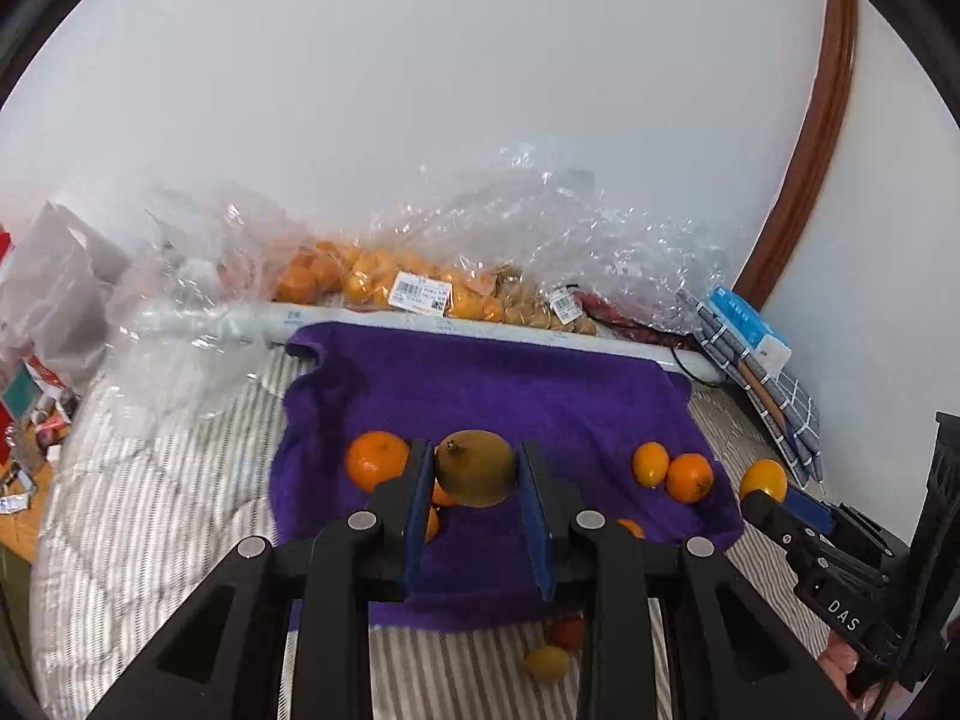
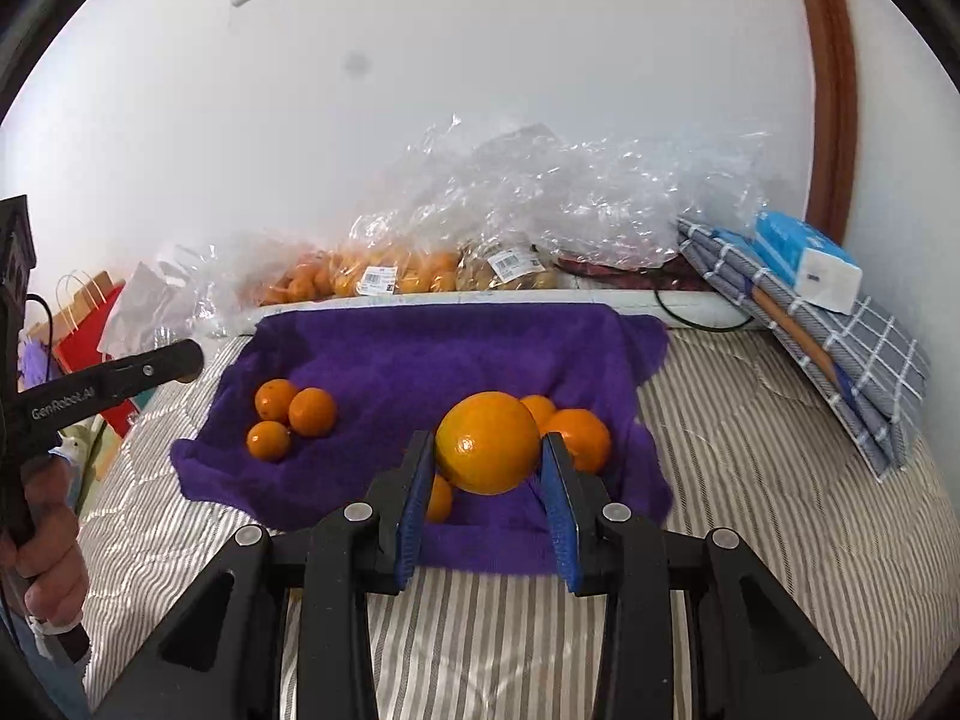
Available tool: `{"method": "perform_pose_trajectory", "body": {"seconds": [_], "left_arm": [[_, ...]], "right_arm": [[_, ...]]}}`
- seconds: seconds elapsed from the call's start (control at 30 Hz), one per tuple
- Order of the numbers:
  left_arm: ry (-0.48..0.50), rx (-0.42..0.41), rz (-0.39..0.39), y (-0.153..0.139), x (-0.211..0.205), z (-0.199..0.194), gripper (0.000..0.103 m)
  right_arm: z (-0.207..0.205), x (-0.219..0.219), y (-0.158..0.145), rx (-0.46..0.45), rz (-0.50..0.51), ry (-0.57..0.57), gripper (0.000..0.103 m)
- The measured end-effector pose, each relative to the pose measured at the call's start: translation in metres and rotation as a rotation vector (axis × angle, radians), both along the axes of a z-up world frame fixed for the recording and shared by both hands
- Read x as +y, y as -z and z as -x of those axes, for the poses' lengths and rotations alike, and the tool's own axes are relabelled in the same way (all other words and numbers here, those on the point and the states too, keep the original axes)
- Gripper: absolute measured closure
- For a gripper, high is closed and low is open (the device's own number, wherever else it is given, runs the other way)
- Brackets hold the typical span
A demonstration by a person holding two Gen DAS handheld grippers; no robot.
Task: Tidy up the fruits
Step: 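Carry the orange and yellow fruit onto the towel and lower them, then open both tools to release the fruits on the towel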
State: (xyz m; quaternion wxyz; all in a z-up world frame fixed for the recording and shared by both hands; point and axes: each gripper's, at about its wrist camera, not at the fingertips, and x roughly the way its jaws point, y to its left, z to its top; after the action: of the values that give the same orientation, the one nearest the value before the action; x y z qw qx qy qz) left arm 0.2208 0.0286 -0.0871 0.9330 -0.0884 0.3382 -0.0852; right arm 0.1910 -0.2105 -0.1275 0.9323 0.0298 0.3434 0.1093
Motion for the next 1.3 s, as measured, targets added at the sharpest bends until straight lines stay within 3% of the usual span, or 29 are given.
{"method": "perform_pose_trajectory", "body": {"seconds": [0.37, 0.7, 0.9, 1.3], "left_arm": [[0.024, 0.065, 0.007, 0.063, -0.008, -0.037, 0.076], [0.062, 0.065, 0.012, 0.072, -0.010, -0.038, 0.076], [0.069, 0.061, 0.018, 0.073, -0.011, -0.038, 0.076], [0.089, 0.066, 0.026, 0.076, -0.013, -0.039, 0.076]], "right_arm": [[-0.036, 0.000, 0.049, 0.071, -0.025, -0.029, 0.067], [-0.046, 0.002, 0.066, 0.154, -0.061, -0.063, 0.067], [-0.043, 0.010, 0.069, 0.139, 0.002, -0.055, 0.067], [-0.038, 0.002, 0.065, 0.118, -0.006, -0.025, 0.066]]}}
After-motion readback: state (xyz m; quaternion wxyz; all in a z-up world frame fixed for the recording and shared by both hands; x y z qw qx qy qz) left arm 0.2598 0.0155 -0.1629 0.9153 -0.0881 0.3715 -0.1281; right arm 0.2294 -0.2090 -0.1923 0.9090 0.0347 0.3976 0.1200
